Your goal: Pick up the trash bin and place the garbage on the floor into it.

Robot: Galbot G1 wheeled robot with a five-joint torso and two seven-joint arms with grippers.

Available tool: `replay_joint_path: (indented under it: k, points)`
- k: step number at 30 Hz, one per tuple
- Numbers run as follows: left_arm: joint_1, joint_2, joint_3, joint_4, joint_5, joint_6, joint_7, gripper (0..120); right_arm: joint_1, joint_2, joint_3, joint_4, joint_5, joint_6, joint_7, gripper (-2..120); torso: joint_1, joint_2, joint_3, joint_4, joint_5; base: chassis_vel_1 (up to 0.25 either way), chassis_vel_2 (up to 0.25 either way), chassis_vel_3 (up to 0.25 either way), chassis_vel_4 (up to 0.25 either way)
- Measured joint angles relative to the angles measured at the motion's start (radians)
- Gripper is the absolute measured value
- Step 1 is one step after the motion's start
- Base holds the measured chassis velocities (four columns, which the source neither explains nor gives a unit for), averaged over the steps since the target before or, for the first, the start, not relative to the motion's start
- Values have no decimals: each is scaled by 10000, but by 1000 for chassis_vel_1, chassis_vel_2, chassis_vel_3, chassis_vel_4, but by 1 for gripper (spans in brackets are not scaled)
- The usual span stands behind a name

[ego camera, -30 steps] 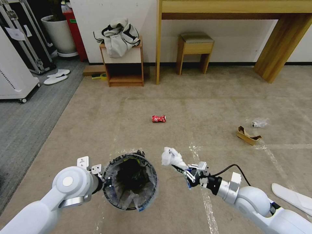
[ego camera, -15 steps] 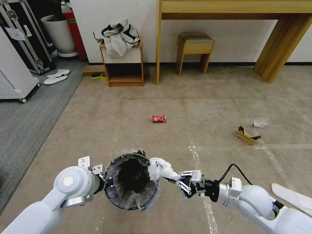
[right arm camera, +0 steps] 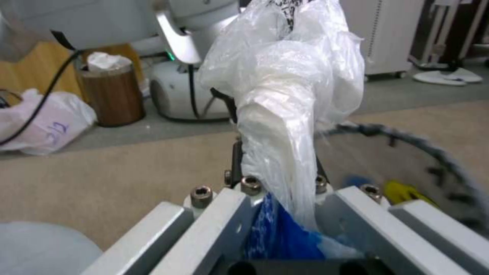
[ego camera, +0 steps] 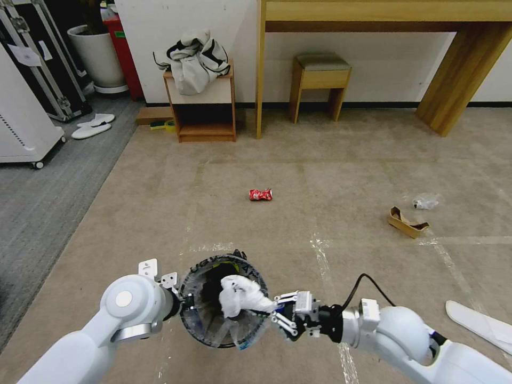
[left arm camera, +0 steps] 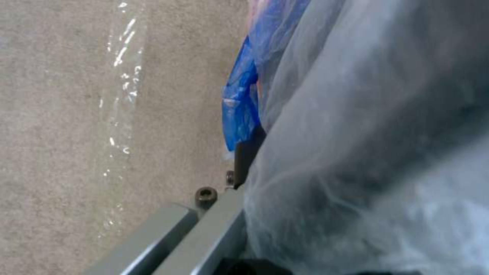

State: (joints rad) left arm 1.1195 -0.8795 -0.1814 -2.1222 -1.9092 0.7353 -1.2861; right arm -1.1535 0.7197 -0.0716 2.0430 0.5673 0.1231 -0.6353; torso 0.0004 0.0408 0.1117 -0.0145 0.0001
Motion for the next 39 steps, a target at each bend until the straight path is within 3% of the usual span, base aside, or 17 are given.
replay_joint_path:
  k: [13, 39]
  points:
    - [86, -269, 80, -74, 246, 0, -3, 0, 1073, 773, -898, -435, 279, -414, -214, 1, 0, 0, 0, 1, -1, 0, 0, 0, 0]
    - [-8, -728, 440, -246, 271, 0, -58, 0, 1707, 1870, -2215, -1931, -29, -89, -64, 1, 0, -1, -1, 1, -2, 0, 0, 0, 0]
